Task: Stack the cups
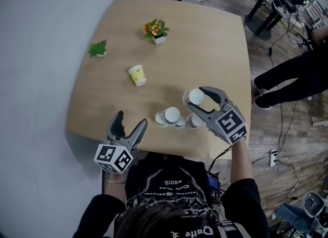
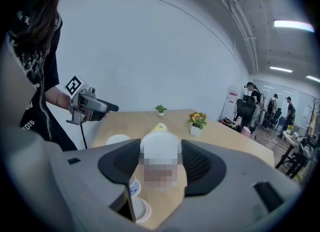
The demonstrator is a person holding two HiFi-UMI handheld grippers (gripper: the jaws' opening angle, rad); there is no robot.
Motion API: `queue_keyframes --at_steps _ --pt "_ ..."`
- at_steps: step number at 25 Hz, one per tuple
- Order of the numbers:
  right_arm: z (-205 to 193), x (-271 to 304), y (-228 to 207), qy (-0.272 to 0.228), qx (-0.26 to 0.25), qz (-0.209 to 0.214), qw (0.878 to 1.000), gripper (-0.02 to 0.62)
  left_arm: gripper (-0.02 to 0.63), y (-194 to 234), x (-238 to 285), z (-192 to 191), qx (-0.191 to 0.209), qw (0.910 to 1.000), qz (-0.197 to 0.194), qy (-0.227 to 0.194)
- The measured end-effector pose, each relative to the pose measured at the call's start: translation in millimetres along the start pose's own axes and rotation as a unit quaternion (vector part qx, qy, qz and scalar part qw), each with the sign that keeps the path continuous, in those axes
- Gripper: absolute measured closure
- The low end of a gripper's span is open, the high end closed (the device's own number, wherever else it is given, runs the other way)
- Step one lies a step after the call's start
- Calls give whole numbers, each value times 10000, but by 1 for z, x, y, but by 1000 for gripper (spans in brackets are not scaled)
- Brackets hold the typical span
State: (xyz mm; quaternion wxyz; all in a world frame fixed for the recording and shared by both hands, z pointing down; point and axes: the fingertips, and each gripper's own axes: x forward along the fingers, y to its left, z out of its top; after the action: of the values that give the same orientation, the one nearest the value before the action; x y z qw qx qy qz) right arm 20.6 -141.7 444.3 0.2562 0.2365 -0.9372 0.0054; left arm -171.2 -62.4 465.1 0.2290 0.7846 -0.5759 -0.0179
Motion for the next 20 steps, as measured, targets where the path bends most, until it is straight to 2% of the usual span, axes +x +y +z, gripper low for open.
queue_keyframes --at_steps 12,20 --pt "-34 -11 35 269 244 229 9991 334 172 8 -2 -3 -154 9998 134 -2" --pt "-48 -8 48 429 280 402 9979 333 172 9 -1 -13 -76 9997 196 117"
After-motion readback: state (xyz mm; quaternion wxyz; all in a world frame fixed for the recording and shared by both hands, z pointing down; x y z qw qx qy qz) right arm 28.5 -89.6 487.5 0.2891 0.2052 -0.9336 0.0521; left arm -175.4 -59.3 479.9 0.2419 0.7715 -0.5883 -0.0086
